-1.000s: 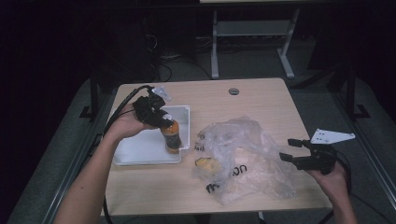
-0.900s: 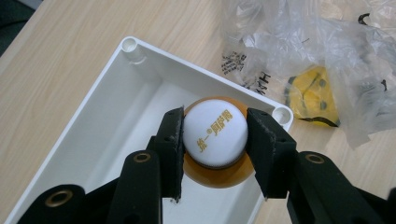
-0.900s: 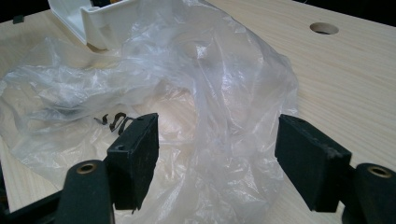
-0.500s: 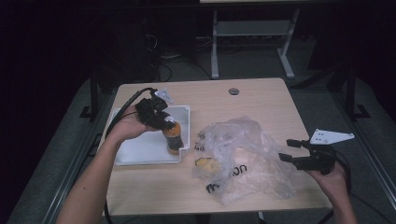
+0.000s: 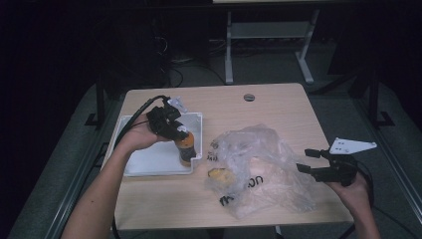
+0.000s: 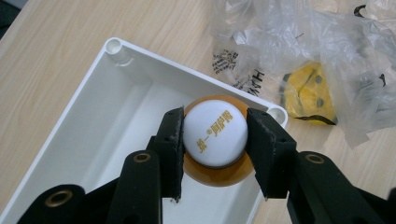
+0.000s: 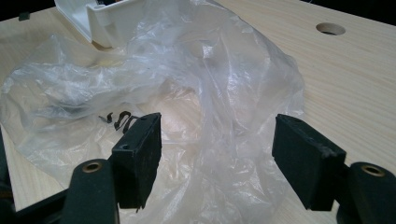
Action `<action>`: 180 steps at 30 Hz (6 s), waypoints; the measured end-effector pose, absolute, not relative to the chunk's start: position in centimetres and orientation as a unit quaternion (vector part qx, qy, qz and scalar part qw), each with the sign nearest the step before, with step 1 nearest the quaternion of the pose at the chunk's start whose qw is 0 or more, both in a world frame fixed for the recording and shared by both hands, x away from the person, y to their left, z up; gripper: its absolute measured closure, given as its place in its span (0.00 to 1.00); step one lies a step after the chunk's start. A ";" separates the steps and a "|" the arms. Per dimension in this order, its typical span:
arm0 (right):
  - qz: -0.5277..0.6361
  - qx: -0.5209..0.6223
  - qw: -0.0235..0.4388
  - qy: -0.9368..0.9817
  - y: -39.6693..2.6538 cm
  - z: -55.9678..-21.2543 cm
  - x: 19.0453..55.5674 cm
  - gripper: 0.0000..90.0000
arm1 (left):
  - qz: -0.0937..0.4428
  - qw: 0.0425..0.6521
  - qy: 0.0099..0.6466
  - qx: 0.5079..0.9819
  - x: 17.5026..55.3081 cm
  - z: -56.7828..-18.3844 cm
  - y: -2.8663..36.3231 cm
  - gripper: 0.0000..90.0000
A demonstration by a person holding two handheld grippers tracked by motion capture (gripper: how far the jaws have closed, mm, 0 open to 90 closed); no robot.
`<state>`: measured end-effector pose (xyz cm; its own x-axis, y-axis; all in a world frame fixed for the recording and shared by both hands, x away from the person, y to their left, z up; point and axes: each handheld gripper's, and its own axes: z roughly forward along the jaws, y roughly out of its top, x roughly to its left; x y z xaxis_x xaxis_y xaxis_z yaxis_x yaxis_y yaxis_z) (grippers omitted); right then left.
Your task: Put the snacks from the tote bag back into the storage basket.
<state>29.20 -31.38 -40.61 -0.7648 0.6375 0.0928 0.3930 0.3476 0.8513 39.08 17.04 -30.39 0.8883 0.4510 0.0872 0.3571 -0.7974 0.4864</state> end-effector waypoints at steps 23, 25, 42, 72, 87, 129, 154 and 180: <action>0.472 0.316 0.128 0.813 -31.1 -40.6 29.2 0.36 | 0.087 0.246 0.217 0.941 38.9 -30.7 17.2 0.65; 0.471 0.316 0.127 0.814 -31.1 -40.6 29.2 0.36 | 0.087 0.247 0.216 0.940 38.9 -30.7 17.3 0.65; 0.469 0.315 0.128 0.815 -31.0 -40.6 29.2 0.36 | 0.080 0.261 0.226 0.935 38.8 -30.9 17.7 0.64; 0.458 0.313 0.122 0.824 -29.3 -40.9 29.5 0.34 | 0.077 0.299 0.257 0.916 37.7 -31.5 20.0 0.33; 0.457 0.316 0.130 0.821 -29.3 -40.7 29.2 0.33 | 0.086 0.308 0.267 0.909 36.5 -32.5 21.8 0.32; 0.452 0.323 0.133 0.821 -29.6 -41.0 29.1 0.33 | 0.088 0.325 0.276 0.900 34.2 -35.8 24.4 0.34; 0.449 0.324 0.131 0.823 -29.5 -41.1 29.1 0.33 | 0.087 0.331 0.279 0.897 32.0 -38.6 26.1 0.34; 0.445 0.325 0.126 0.825 -29.3 -41.3 29.1 0.33 | 0.083 0.361 0.286 0.884 29.6 -41.4 27.3 0.34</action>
